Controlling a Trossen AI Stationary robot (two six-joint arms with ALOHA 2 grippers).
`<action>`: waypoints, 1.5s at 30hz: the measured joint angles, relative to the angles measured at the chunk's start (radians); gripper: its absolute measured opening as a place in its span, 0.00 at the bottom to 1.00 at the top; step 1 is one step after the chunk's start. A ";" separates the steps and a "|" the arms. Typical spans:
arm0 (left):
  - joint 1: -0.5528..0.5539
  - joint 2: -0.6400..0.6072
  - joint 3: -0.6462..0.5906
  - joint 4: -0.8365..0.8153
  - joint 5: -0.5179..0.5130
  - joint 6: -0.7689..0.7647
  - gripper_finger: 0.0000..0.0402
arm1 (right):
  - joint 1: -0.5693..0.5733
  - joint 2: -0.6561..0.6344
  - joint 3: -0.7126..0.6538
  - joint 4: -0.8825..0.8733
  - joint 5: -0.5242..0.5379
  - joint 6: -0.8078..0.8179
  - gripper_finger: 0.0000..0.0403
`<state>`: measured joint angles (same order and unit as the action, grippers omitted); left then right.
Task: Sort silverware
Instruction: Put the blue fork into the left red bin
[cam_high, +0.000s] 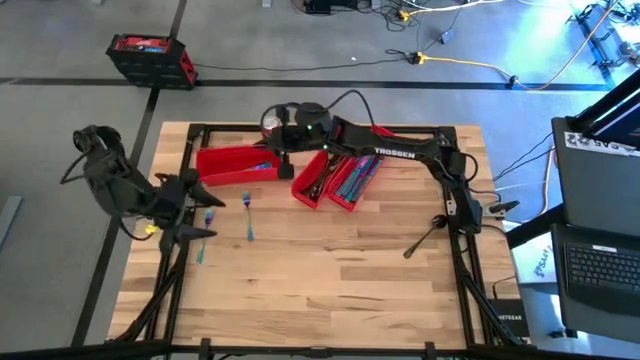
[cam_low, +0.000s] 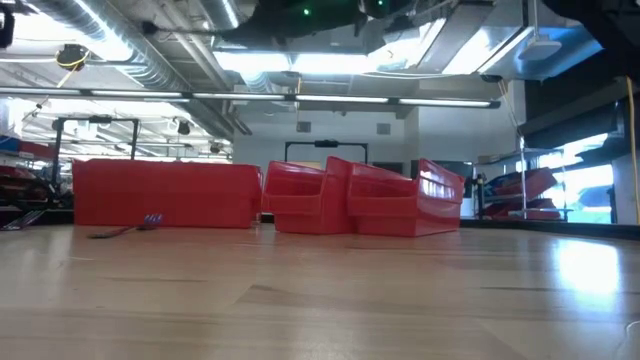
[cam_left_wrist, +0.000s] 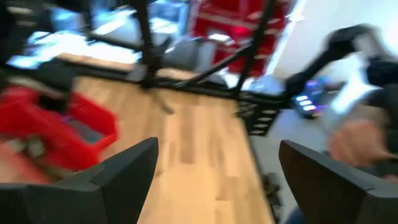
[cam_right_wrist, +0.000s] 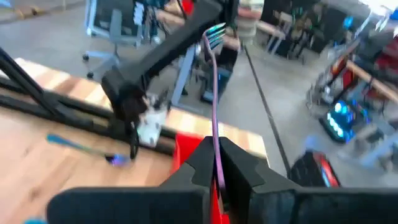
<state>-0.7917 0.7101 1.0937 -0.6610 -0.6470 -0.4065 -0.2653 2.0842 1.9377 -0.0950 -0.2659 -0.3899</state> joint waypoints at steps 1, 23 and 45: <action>0.008 -0.034 -0.041 0.051 0.032 0.027 0.80 | -0.007 0.000 0.000 -0.001 0.000 -0.004 0.00; 0.337 -0.416 -0.809 0.886 0.416 0.070 0.80 | -0.151 0.160 0.073 0.034 -0.340 -0.350 0.00; 0.531 -0.449 -1.085 1.194 0.664 -0.118 0.60 | -0.110 0.302 0.086 0.117 0.026 -0.875 0.00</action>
<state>-0.2606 0.2615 0.0091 0.5331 0.0170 -0.5243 -0.3749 2.3865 2.0239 0.0217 -0.2398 -1.2650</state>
